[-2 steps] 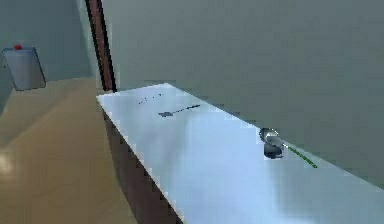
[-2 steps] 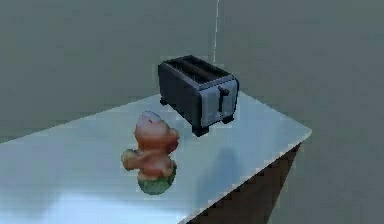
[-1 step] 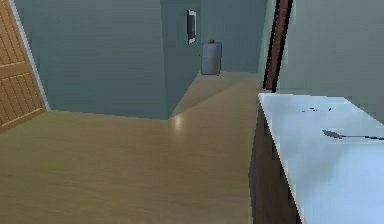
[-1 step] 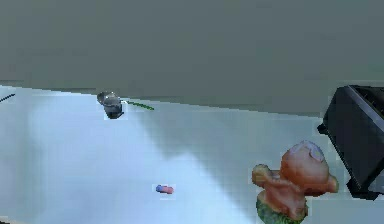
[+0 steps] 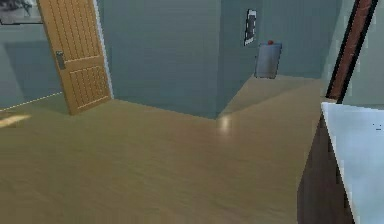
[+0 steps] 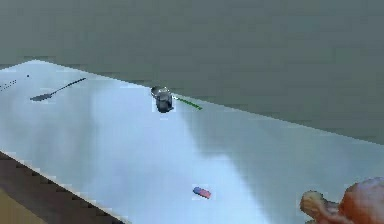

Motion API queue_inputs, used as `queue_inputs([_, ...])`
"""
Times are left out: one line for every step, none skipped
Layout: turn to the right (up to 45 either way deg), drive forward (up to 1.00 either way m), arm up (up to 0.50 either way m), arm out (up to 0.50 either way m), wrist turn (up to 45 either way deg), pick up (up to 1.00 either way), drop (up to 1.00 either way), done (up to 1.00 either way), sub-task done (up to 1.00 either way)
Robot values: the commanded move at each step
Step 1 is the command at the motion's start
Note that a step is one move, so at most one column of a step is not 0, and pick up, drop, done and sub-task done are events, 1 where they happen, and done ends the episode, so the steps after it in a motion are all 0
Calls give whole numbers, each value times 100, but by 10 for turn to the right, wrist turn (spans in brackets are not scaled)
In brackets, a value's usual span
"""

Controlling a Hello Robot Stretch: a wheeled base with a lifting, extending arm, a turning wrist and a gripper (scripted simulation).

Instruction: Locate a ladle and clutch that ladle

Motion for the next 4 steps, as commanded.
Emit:
queue_inputs([240, 0, 0, 0, 0, 0, 0, 0, 0])
queue_inputs([0, 5, 0, 0, 0, 0, 0, 0, 0])
queue_inputs([-180, 0, 0, 0, 0, 0, 0, 0, 0])
queue_inputs([0, 0, 50, 0, 0, 0, 0, 0, 0])
